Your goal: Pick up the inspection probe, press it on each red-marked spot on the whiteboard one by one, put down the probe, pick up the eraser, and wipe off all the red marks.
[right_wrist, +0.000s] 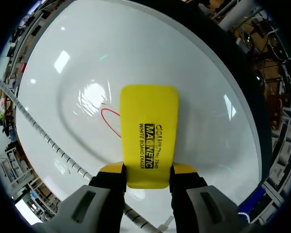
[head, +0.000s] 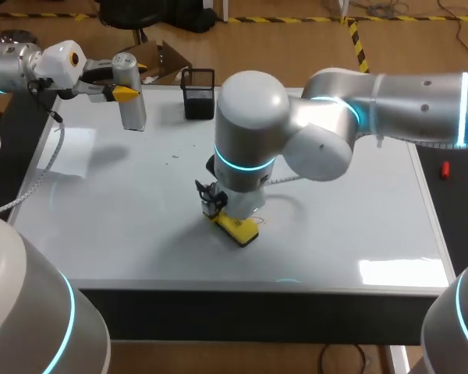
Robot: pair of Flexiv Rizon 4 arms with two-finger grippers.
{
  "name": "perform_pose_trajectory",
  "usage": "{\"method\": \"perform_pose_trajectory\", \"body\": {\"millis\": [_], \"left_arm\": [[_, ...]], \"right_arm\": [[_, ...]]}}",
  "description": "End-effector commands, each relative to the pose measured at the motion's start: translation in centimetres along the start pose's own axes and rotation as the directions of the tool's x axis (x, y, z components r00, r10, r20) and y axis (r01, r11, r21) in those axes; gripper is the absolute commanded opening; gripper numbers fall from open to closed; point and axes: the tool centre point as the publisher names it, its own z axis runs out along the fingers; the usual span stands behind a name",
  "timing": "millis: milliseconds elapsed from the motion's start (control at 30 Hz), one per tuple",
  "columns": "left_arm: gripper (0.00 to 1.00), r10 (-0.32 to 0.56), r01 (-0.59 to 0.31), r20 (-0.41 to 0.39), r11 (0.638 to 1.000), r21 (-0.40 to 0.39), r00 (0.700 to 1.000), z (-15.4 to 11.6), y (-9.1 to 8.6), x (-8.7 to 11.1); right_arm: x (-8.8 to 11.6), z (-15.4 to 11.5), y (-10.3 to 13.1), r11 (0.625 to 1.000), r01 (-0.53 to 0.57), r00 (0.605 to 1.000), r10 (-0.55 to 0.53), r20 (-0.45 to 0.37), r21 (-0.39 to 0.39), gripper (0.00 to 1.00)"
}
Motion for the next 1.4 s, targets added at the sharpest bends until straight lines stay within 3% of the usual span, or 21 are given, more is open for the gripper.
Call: {"method": "perform_pose_trajectory", "body": {"millis": [33,533,1400], "left_arm": [[0.00,0.001,-0.001,0.004,1.000,-0.005,1.000,0.1,-0.3,0.2],[0.00,0.001,-0.001,0.004,1.000,-0.005,1.000,0.1,-0.3,0.2],[0.00,0.001,-0.001,0.004,1.000,-0.005,1.000,0.1,-0.3,0.2]], "right_arm": [[0.8,1.3,1.1,1.000,0.002,1.000,-0.002,-0.001,0.019,0.00],[4.5,2.3,5.2,0.999,-0.033,0.999,0.034,-0.023,0.009,0.00],[6.9,2.6,8.8,0.996,-0.087,0.996,0.087,-0.020,-0.033,0.00]]}}
